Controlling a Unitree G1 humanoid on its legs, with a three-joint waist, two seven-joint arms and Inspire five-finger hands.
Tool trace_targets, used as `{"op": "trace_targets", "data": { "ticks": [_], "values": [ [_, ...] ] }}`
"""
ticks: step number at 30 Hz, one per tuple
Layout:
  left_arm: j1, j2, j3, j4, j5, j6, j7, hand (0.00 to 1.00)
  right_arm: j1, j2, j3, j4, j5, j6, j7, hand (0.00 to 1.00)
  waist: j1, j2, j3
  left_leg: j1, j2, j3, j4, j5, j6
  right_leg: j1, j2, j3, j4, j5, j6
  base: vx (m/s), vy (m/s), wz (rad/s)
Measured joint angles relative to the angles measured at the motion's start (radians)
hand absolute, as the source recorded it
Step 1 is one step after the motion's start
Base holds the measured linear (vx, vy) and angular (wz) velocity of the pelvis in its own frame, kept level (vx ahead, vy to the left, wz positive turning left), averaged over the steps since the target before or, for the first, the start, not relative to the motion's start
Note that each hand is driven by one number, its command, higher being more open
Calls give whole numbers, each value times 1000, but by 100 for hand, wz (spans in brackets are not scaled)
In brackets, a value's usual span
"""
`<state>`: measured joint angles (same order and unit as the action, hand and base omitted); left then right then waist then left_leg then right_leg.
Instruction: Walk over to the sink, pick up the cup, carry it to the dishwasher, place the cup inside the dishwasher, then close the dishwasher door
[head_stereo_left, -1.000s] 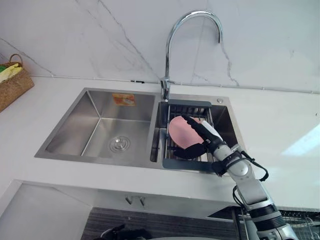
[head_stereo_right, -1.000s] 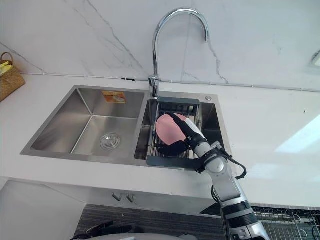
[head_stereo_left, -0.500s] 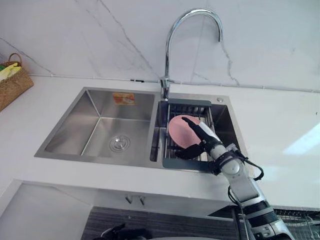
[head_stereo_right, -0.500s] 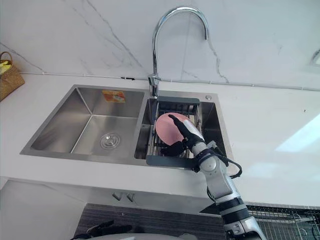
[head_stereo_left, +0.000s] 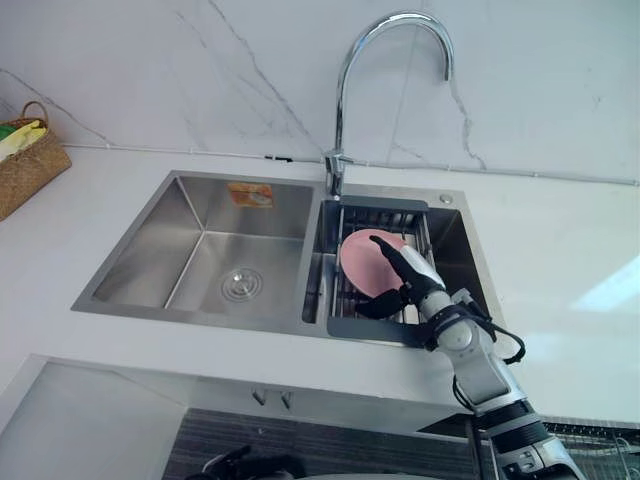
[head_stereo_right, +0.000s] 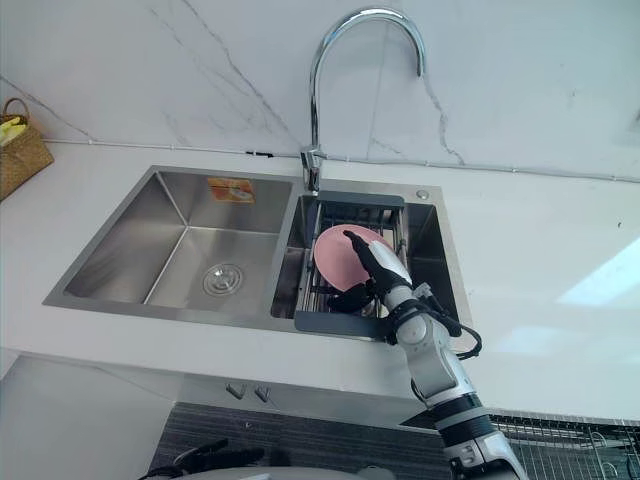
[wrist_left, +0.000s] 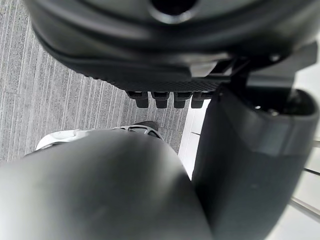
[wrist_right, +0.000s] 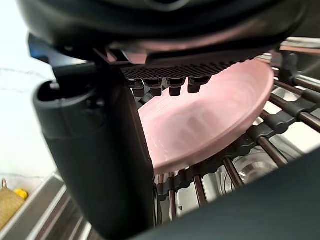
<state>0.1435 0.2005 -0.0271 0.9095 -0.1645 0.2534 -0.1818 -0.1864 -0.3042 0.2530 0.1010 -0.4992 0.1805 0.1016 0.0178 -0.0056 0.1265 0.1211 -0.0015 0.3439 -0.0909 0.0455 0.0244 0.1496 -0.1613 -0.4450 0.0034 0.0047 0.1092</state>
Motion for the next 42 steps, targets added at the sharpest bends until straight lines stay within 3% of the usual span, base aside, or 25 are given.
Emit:
{"op": "trace_targets", "data": {
  "ticks": [4,5,13,20,34,42],
  "values": [
    [0,-3,0,-7,8,0,-5,100,-2,6,21,30,-48,-22,-56,100,12,2,3,0,-1,-4,0,0,0,2,-1,-4,0,-1,1,-9,-3,4],
    [0,-3,0,-8,9,0,-7,100,-3,7,27,34,-65,-33,-80,0,15,2,3,0,-2,-6,0,0,0,3,-1,-6,0,-2,2,-5,-4,5],
    [-2,-5,5,-12,34,0,-18,100,-41,11,46,121,-247,-149,-293,0,21,3,5,0,-8,-28,0,1,1,14,-7,-27,2,-6,6,-1,-2,8],
    [-7,-7,24,-13,62,-3,-28,100,-64,-2,58,145,-352,-186,-491,0,23,4,18,2,-9,-30,0,2,2,15,-9,-28,8,-8,7,0,0,0],
    [-10,-8,24,-19,86,-11,-44,100,-75,-51,76,186,-365,-221,-509,0,29,4,24,9,-11,-36,0,2,2,23,-12,-33,12,-13,8,-2,-2,1],
    [-10,-10,24,-21,86,-12,-44,100,-55,-50,0,183,-251,-267,-527,0,29,8,27,9,-13,-37,0,2,2,23,-14,-30,14,-15,9,0,0,0]
  ]
}}
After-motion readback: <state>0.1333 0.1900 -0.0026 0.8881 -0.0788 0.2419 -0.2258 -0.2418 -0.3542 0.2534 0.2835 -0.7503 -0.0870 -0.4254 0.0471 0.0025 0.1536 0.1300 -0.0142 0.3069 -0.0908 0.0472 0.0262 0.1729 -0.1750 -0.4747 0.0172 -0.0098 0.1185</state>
